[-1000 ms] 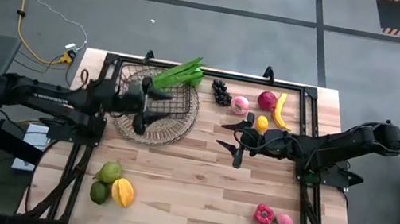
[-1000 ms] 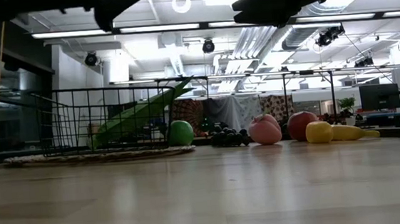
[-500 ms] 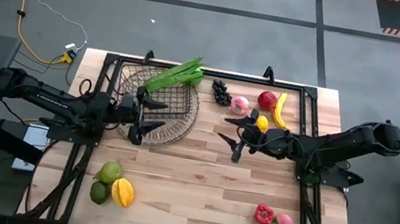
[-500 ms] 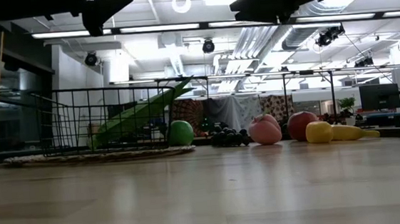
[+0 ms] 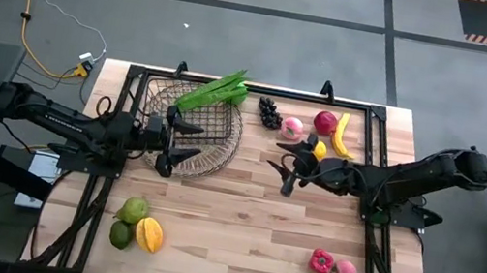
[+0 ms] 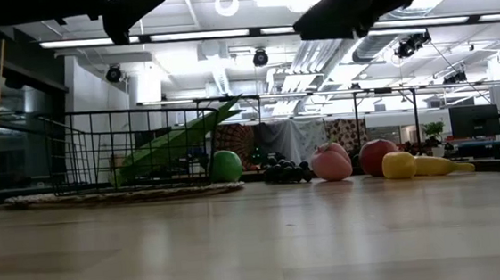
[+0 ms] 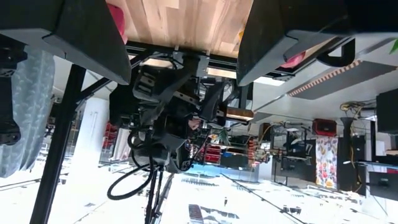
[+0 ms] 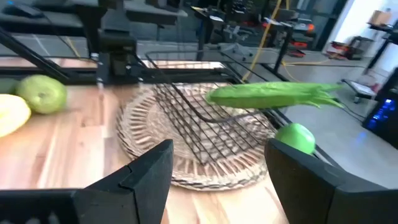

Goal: Build produce basket
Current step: Put the yellow lemon into the wire basket

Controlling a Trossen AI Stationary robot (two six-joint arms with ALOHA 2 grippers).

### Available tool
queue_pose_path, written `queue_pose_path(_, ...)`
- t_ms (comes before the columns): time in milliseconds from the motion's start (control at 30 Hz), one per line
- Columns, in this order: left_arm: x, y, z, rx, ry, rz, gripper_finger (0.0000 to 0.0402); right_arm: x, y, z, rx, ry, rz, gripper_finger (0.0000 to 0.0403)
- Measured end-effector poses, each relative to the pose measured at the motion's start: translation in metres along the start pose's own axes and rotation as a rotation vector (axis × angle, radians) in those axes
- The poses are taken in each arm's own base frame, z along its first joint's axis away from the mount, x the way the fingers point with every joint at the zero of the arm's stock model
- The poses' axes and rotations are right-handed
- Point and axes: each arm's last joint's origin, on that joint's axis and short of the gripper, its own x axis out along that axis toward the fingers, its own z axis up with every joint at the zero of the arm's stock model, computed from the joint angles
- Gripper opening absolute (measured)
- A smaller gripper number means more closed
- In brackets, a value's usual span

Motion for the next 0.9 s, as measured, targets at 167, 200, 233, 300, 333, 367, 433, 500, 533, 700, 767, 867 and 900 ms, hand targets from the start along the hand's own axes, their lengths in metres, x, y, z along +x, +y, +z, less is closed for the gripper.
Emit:
queue_pose_path(167, 0.000, -0.002, 0.000, -0.001, 0.002, -0.014, 0.0282, -0.013, -0.011, -0.005, 0.041, 0.036, -0.109, 0.0243)
queue_pose_path(200, 0.000, -0.003, 0.000, 0.002, 0.002, -0.018, 0.0282, -0.017, -0.015, -0.009, 0.054, 0.034, -0.134, 0.0243)
queue_pose_path(233, 0.000, -0.003, 0.000, 0.008, 0.002, -0.021, 0.0282, -0.020, -0.020, -0.015, 0.071, 0.033, -0.155, 0.0243)
queue_pose_path(300, -0.001, -0.005, 0.000, 0.024, 0.002, -0.028, 0.0282, -0.028, -0.030, -0.023, 0.118, 0.013, -0.191, 0.0243)
queue_pose_path(333, -0.001, -0.005, 0.000, 0.030, 0.003, -0.029, 0.0282, -0.032, -0.035, -0.025, 0.150, -0.007, -0.202, 0.0243)
queue_pose_path(367, -0.001, -0.005, 0.000, 0.037, 0.002, -0.028, 0.0282, -0.036, -0.040, -0.027, 0.182, -0.028, -0.211, 0.0243)
queue_pose_path(433, -0.001, -0.005, 0.000, 0.044, 0.001, -0.025, 0.0282, -0.041, -0.047, -0.031, 0.253, -0.056, -0.216, 0.0243)
queue_pose_path(500, -0.001, -0.005, 0.000, 0.043, -0.003, -0.021, 0.0282, -0.043, -0.054, -0.035, 0.325, -0.067, -0.232, 0.0243)
queue_pose_path(533, -0.001, -0.005, 0.000, 0.043, -0.003, -0.021, 0.0282, -0.043, -0.056, -0.036, 0.365, -0.072, -0.246, 0.0243)
queue_pose_path(700, -0.001, -0.005, 0.000, 0.039, -0.003, -0.020, 0.0282, -0.035, -0.067, -0.047, 0.483, -0.026, -0.325, 0.0243)
queue_pose_path(767, -0.001, -0.005, 0.000, 0.039, -0.003, -0.020, 0.0282, -0.032, -0.071, -0.051, 0.503, -0.002, -0.358, 0.0243)
queue_pose_path(867, -0.001, -0.004, 0.000, 0.039, -0.003, -0.018, 0.0282, -0.028, -0.076, -0.059, 0.538, 0.048, -0.403, 0.0243)
queue_pose_path(900, -0.001, -0.004, 0.000, 0.043, -0.003, -0.017, 0.0282, -0.027, -0.077, -0.061, 0.546, 0.059, -0.413, 0.0243)
